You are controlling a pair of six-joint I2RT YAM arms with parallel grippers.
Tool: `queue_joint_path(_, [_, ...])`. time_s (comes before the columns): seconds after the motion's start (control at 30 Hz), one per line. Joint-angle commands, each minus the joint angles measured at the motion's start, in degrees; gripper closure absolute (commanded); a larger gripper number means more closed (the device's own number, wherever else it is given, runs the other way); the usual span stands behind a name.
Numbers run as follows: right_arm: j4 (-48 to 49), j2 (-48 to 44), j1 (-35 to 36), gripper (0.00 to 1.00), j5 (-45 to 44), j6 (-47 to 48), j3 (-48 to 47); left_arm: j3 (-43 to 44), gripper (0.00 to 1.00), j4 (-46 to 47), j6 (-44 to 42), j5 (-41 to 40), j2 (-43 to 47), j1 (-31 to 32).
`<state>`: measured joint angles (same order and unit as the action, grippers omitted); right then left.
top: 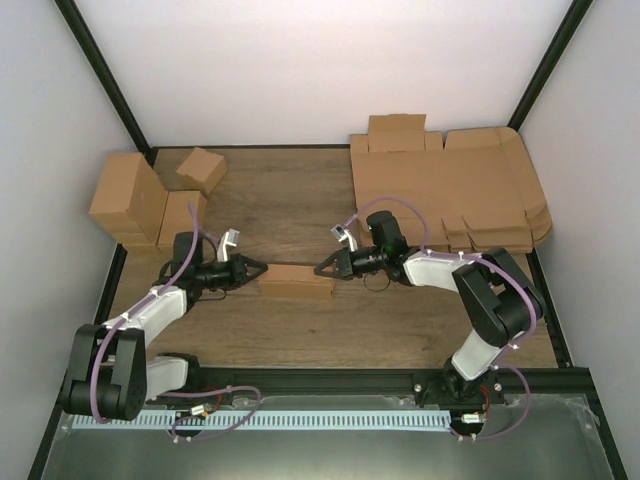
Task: Fold the paper box
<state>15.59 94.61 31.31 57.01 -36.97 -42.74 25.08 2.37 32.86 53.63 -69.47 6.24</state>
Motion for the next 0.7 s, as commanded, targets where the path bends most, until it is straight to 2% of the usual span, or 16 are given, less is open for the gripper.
queue_joint_path(0.0, [-2.16,1.06,0.24,0.99,-1.58,0.9,-2.68,-2.56,0.96,1.39,0.1,-2.29,0.34,-0.26])
queue_joint_path(0.3, [-6.55,-1.45,0.24,0.99,-1.86,2.57,-7.04,-1.46,0.96,0.8,-0.89,-2.26,-0.59,-0.26])
queue_joint_path(0.67, [4.69,4.99,0.24,0.99,-2.33,0.63,2.95,-4.54,0.96,4.67,0.92,-3.37,-1.85,-0.26])
